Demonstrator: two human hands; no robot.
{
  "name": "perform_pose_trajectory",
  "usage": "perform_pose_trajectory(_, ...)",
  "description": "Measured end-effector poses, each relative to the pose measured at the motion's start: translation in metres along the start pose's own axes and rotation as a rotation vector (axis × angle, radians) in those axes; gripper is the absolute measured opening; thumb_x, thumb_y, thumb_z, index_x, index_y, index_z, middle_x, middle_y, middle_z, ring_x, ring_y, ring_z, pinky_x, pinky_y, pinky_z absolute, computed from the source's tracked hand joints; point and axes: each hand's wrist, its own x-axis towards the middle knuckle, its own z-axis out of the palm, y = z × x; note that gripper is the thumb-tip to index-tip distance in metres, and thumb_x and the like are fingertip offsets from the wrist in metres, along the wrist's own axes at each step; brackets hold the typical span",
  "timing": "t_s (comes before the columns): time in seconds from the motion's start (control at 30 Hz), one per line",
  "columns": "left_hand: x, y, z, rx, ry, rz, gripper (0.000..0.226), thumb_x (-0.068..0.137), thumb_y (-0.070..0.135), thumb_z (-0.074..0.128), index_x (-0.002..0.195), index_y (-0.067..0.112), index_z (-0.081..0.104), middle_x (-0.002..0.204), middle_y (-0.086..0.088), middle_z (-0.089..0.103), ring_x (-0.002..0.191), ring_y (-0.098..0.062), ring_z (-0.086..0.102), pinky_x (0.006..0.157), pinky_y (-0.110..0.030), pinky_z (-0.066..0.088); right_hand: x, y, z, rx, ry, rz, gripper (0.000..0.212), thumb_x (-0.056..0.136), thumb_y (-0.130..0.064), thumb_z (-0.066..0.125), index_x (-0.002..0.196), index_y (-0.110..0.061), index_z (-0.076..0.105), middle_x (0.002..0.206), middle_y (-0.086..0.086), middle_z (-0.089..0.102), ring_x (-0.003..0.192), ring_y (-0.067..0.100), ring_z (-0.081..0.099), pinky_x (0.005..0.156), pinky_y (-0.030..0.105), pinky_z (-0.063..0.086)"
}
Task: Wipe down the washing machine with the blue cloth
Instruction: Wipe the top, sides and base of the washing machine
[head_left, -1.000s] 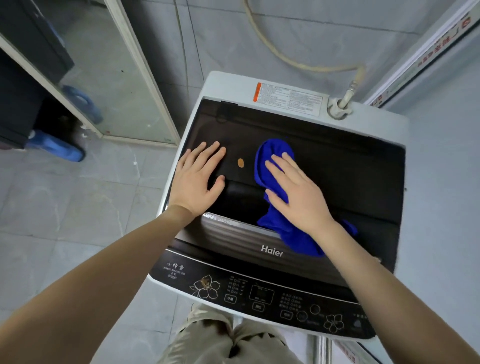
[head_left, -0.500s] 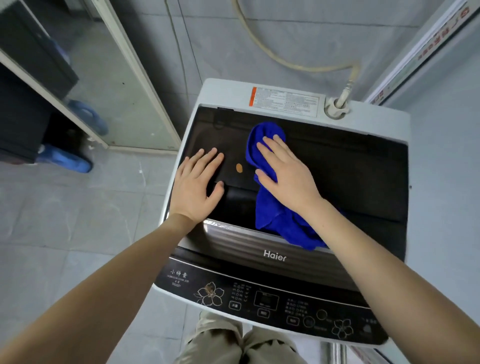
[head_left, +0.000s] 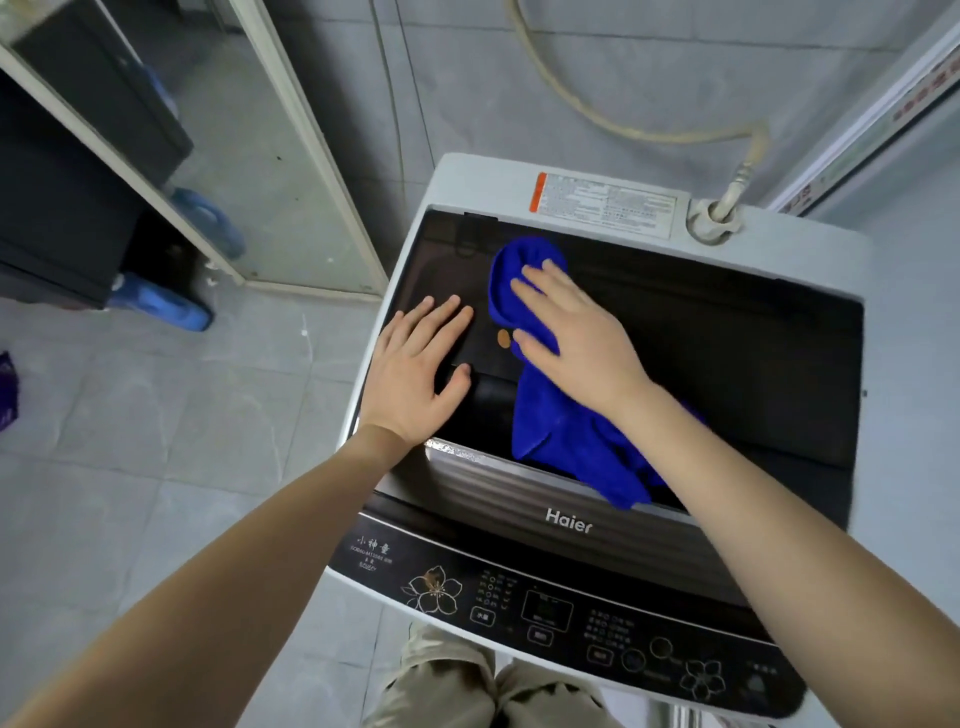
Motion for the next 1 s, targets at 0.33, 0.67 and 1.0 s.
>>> perform_pose_trajectory(0.33,0.001,0.0,0.001,0.001,0.006,-0.021,0.056,0.089,0.033,0.052,0.144,0.026,0.044,0.152,0.009,0.038,0.144,-0.016,0.026,0.119,-0.037,0.016,0.002,0.049,-0.027,-0.006,0.218,0.306,0.052,0.105,-0.027,0.053,0.154,-0.011,0.043,0.163,0.008,0.035,0.154,0.023,0.023,0.12,0.027,0.015)
perform_pose_trajectory(0.67,0.0,-0.002,0.003,0.0,0.008,0.007,0.056,0.091,0.034,0.05,0.145,0.026,0.042,0.152,0.007,0.037,0.144,-0.018,0.027,0.12,-0.038,0.015,-0.045,0.02,-0.011,0.006,-0.052,-0.04,0.057,0.101,-0.026,0.059,0.155,-0.022,0.042,0.164,-0.006,0.032,0.154,0.006,0.014,0.121,0.027,0.023)
perform_pose_trajectory(1.0,-0.001,-0.002,0.001,-0.005,-0.009,-0.006,0.056,0.09,0.033,0.051,0.145,0.025,0.041,0.152,0.006,0.037,0.144,-0.018,0.025,0.119,-0.04,0.016,0.02,-0.013,0.004,0.003,0.077,0.117,0.057,0.105,-0.031,0.052,0.157,-0.014,0.035,0.166,0.003,0.028,0.156,0.018,0.015,0.125,0.033,0.021)
